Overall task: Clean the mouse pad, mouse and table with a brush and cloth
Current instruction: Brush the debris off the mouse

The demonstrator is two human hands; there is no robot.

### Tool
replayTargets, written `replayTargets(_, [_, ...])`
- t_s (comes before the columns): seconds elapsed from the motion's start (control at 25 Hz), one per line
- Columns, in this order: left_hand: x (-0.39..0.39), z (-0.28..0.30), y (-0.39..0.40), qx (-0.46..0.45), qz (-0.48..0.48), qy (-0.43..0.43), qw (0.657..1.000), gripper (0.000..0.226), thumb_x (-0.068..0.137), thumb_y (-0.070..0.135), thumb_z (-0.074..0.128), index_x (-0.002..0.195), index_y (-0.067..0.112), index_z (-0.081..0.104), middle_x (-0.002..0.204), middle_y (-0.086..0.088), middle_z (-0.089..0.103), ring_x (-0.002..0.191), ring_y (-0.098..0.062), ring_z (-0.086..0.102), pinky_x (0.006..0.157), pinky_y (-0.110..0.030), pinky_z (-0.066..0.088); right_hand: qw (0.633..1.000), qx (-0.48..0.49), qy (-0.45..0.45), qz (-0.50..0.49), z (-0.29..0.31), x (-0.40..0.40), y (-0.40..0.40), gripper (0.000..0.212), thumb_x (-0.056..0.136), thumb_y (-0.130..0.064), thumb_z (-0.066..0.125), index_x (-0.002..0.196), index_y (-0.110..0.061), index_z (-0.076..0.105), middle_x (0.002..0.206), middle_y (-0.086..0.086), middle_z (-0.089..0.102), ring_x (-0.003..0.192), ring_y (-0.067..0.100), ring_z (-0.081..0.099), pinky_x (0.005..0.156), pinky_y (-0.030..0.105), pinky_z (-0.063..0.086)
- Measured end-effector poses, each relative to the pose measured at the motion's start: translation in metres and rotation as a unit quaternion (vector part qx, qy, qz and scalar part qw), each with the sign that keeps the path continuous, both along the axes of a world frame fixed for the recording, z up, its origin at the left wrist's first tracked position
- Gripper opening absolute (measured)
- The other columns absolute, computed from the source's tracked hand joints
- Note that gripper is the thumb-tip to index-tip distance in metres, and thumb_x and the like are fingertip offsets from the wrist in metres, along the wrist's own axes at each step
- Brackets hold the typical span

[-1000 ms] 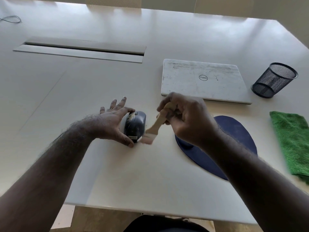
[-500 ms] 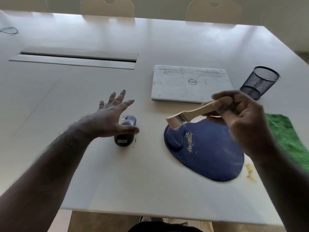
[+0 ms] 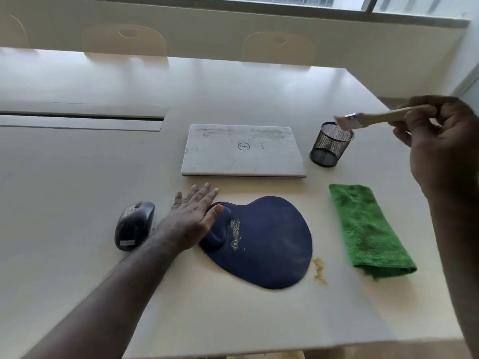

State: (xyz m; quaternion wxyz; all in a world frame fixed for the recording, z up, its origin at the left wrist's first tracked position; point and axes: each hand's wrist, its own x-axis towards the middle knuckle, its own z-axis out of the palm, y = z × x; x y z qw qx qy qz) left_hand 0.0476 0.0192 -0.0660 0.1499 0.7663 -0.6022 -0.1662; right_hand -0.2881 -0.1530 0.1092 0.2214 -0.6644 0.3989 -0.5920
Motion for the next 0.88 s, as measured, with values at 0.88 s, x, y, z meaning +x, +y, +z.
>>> replayTargets(0.88, [-0.009, 0.001, 0.005, -0.012, 0.017, -0.105, 0.994, 0.072, 0.088, 0.059, 0.012, 0.154, 0.029, 0.014, 0.161, 0.015, -0.002, 0.146, -0.005, -0.011, 0.119, -0.038, -0.008, 0.919, 0.013, 0.394, -0.015, -0.068, 0.029, -0.121, 0.032, 0.091, 0.000, 0.056, 0.116, -0.013, 0.071, 0.111, 0.011, 0.071, 0.102, 0.027, 0.068, 0.086, 0.031, 0.054])
